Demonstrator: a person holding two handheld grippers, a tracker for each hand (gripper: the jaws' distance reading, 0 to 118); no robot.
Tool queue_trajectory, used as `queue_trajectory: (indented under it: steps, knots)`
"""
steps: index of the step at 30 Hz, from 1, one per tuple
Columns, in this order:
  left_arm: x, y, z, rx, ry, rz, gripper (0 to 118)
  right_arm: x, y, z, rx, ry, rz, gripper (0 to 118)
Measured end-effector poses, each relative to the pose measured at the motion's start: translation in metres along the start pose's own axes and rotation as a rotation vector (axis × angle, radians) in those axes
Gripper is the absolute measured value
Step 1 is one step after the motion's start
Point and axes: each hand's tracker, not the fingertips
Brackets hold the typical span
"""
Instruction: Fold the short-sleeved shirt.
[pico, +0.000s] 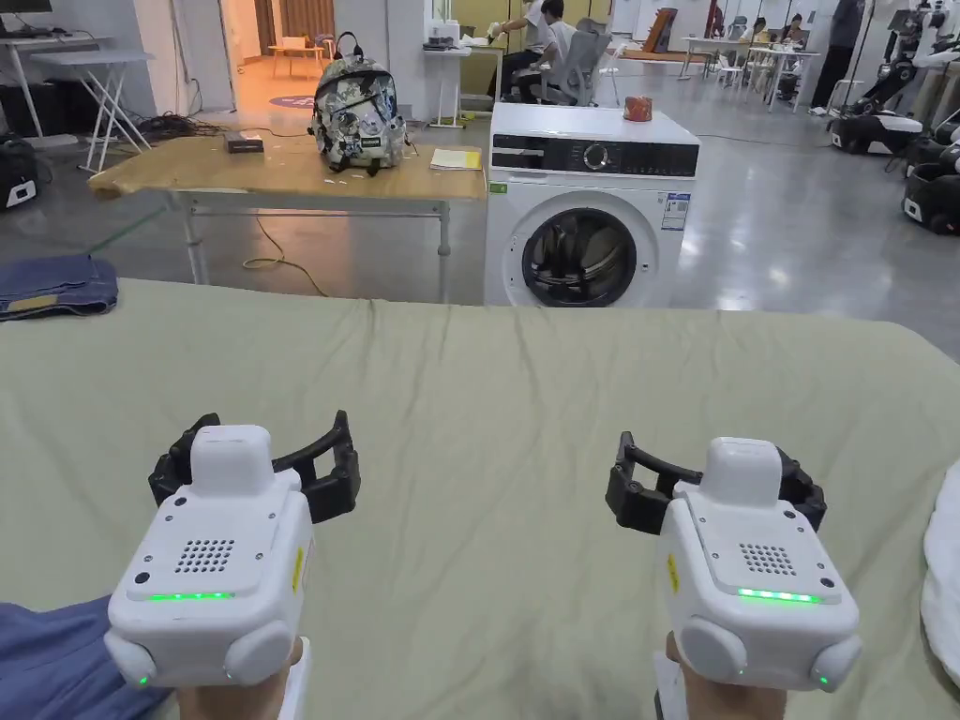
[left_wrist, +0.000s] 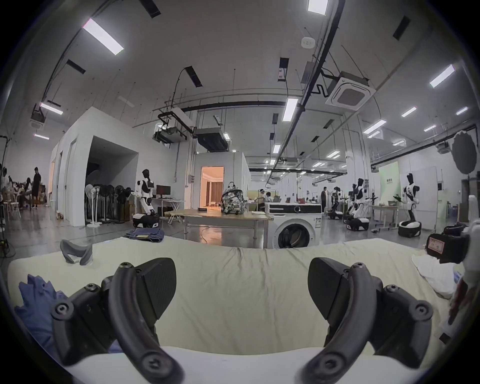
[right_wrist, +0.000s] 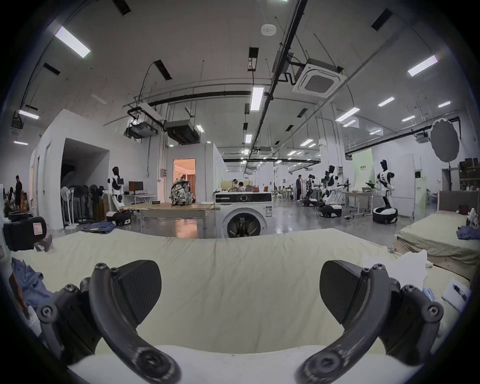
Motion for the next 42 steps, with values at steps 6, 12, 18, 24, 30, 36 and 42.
queue_trajectory:
  steps: [6,12,18,24,30,36,42]
  knots:
    - [0.004,0.002,0.003,-0.003,-0.012,-0.047,104,-0.001,0.007,0.002,0.009,-0.002,0.019,118]
    - [0.010,0.004,0.003,-0.052,-0.041,-0.076,104,-0.005,0.010,0.003,0.010,-0.002,0.047,118]
    - [0.011,0.009,0.008,-0.019,-0.001,-0.072,104,-0.002,0.012,0.004,0.008,-0.023,0.046,118]
    - [0.012,0.014,0.007,-0.017,0.018,-0.104,105,-0.002,0.010,0.003,-0.006,-0.037,0.114,118]
    - [0.001,0.016,0.005,-0.031,-0.021,-0.007,105,0.007,0.009,0.000,-0.059,-0.046,0.010,118]
    - [-0.029,0.022,0.002,-0.031,-0.062,0.374,104,0.031,0.021,0.003,-0.070,-0.051,-0.434,118]
    - [0.005,0.028,0.012,0.025,-0.073,-0.144,105,-0.009,0.027,-0.005,-0.007,-0.135,0.373,118]
